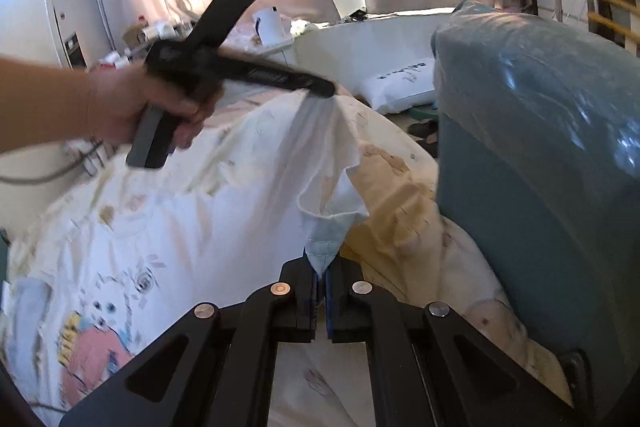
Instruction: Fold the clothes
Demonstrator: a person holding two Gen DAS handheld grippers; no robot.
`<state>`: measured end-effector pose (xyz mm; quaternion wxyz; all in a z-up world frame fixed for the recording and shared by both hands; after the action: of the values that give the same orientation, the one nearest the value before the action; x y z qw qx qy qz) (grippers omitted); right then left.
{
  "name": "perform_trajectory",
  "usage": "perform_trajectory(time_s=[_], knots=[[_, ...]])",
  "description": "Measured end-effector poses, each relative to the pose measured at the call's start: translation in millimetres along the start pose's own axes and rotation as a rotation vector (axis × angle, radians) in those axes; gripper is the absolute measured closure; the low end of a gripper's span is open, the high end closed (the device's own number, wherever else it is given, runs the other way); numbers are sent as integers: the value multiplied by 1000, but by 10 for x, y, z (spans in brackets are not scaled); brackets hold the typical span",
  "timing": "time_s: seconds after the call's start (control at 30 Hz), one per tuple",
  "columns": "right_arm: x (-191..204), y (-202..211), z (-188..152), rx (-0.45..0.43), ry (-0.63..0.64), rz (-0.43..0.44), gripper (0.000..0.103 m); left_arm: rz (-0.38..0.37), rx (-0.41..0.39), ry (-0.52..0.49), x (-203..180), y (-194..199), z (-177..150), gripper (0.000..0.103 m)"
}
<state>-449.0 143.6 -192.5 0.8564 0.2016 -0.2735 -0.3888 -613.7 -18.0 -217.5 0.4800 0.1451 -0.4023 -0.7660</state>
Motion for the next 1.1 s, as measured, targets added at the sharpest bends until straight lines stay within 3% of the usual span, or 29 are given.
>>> perform_trajectory(time_s=[0.17, 0.27, 0.33, 0.4, 0.43, 0.47, 0.5, 0.6, 0.73, 0.87, 1.03, 1.1], knots=[[22, -7, 36, 2, 40, -48, 101, 0, -71, 55, 14, -18, 234, 100], [-3, -75, 76, 32, 21, -55, 101, 21, -76, 38, 73, 24, 304, 100], [-3, -97, 81, 43, 22, -55, 101, 30, -49, 17, 123, 22, 272, 100], [-24, -132, 53, 68, 15, -52, 101, 34, 28, 23, 210, -25, 157, 98], [-49, -152, 24, 85, 8, -51, 101, 26, 70, 34, 247, -58, 93, 95], [-59, -178, -32, 106, 0, -52, 101, 24, 111, 35, 262, -105, -6, 85], [-91, -198, -104, 124, -24, -49, 101, 24, 153, 32, 270, -156, -117, 67], [-254, -229, -260, 160, -91, -50, 101, -14, 263, -9, 198, -328, -468, 56], [-436, -258, -423, 196, -157, -53, 101, -55, 296, -113, -76, -521, -654, 54], [-408, -229, -380, 187, -120, -45, 101, -104, 250, -85, -169, -603, -502, 54], [-424, -334, -366, 185, -134, -34, 101, -136, 304, -166, -318, -832, -348, 54], [-435, -346, -371, 184, -137, -31, 101, -160, 282, -185, -381, -822, -276, 57]])
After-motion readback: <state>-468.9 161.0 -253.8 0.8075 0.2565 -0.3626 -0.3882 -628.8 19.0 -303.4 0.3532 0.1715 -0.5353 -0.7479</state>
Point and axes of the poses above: each gripper's, at about its wrist camera, not at the fingertips, and y roughly against the way its jaws point, x to its left, z to its top, the point moved 1 cm from there along -y, roughly the way its jaws point, and after that the axes turned 10 degrees about z, right-handed, at the moved point
